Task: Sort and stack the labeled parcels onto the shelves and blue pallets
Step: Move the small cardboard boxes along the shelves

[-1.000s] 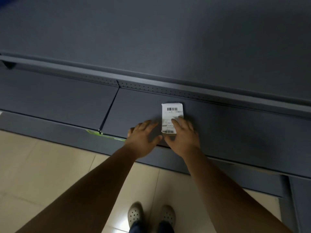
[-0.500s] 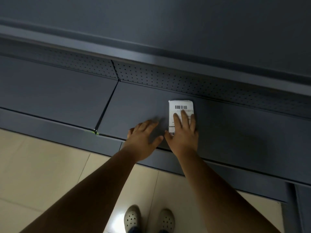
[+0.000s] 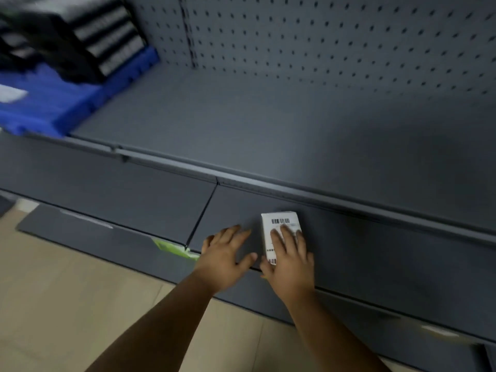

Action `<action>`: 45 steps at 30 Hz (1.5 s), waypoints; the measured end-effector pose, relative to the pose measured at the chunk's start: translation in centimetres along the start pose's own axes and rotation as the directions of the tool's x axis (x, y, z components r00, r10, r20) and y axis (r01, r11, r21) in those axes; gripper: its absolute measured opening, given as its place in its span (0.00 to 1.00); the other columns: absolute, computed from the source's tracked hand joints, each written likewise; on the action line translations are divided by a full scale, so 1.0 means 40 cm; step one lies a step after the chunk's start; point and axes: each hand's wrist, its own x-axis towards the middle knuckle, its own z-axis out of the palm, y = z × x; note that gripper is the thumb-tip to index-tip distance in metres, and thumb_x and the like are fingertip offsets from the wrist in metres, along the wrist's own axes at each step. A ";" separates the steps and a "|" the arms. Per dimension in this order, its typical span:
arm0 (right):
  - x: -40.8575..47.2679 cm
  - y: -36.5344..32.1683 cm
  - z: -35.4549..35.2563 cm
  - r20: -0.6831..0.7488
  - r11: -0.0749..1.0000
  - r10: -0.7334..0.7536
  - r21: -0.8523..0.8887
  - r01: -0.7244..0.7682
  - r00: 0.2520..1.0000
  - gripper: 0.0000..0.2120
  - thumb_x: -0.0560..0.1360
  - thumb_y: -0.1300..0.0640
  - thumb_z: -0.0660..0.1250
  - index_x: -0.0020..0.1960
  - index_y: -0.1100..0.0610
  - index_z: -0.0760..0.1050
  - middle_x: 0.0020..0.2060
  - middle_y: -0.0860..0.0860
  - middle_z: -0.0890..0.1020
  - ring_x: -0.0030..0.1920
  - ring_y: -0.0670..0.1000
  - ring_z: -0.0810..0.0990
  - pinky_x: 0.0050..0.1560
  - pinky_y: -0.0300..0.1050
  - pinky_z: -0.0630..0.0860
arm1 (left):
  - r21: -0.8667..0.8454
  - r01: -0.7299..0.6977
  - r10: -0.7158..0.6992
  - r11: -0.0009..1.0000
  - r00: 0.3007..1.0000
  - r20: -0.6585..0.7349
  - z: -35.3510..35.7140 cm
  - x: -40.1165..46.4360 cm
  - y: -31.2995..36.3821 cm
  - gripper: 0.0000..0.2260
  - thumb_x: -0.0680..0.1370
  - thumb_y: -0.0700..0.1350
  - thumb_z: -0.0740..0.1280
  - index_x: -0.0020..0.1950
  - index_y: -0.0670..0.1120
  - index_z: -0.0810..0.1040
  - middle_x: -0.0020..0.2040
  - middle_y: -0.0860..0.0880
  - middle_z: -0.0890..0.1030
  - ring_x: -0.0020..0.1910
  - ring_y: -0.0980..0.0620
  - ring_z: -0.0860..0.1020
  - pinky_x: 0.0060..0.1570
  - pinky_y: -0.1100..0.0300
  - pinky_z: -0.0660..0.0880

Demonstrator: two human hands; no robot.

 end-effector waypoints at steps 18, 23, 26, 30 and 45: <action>-0.225 -0.368 -0.237 -0.146 0.991 -0.129 -0.041 0.124 0.981 0.29 0.66 0.39 0.58 0.63 0.49 0.77 0.66 0.48 0.76 0.67 0.56 0.66 0.45 0.59 0.79 | 0.004 -0.023 0.023 1.000 0.993 -0.116 -0.314 -0.377 -0.163 0.35 0.71 0.72 0.44 0.76 0.61 0.56 0.77 0.57 0.57 0.76 0.55 0.53 0.73 0.51 0.48; -0.276 -0.587 -0.299 -0.219 0.985 -0.172 -0.052 0.164 0.961 0.29 0.66 0.38 0.58 0.61 0.49 0.78 0.64 0.47 0.77 0.65 0.56 0.67 0.43 0.58 0.79 | 0.023 -0.039 0.043 0.999 0.985 -0.169 -0.459 -0.502 -0.297 0.32 0.74 0.70 0.48 0.77 0.62 0.54 0.78 0.57 0.54 0.76 0.53 0.52 0.73 0.50 0.47; -0.290 -0.722 -0.339 -0.268 0.978 -0.206 -0.034 0.204 0.941 0.29 0.66 0.39 0.59 0.62 0.50 0.78 0.64 0.47 0.77 0.65 0.56 0.68 0.45 0.57 0.78 | 0.039 -0.040 0.047 0.998 0.977 -0.209 -0.552 -0.564 -0.369 0.31 0.75 0.69 0.50 0.77 0.62 0.53 0.78 0.57 0.54 0.76 0.52 0.51 0.72 0.49 0.48; -0.284 -0.873 -0.381 -0.327 0.968 -0.240 -0.005 0.252 0.914 0.28 0.67 0.39 0.60 0.63 0.49 0.77 0.66 0.47 0.75 0.67 0.56 0.66 0.47 0.58 0.76 | 0.040 -0.012 0.023 0.999 0.964 -0.265 -0.646 -0.622 -0.462 0.37 0.69 0.72 0.42 0.77 0.62 0.54 0.78 0.57 0.54 0.77 0.53 0.51 0.72 0.50 0.48; -0.075 -1.297 -0.304 -0.337 0.885 -0.433 0.018 0.465 0.836 0.27 0.68 0.39 0.61 0.63 0.49 0.77 0.65 0.46 0.76 0.67 0.57 0.70 0.48 0.55 0.76 | -0.056 0.190 -0.196 0.980 0.882 -0.428 -0.857 -0.646 -0.830 0.35 0.70 0.72 0.45 0.76 0.62 0.58 0.77 0.58 0.59 0.75 0.56 0.55 0.72 0.52 0.49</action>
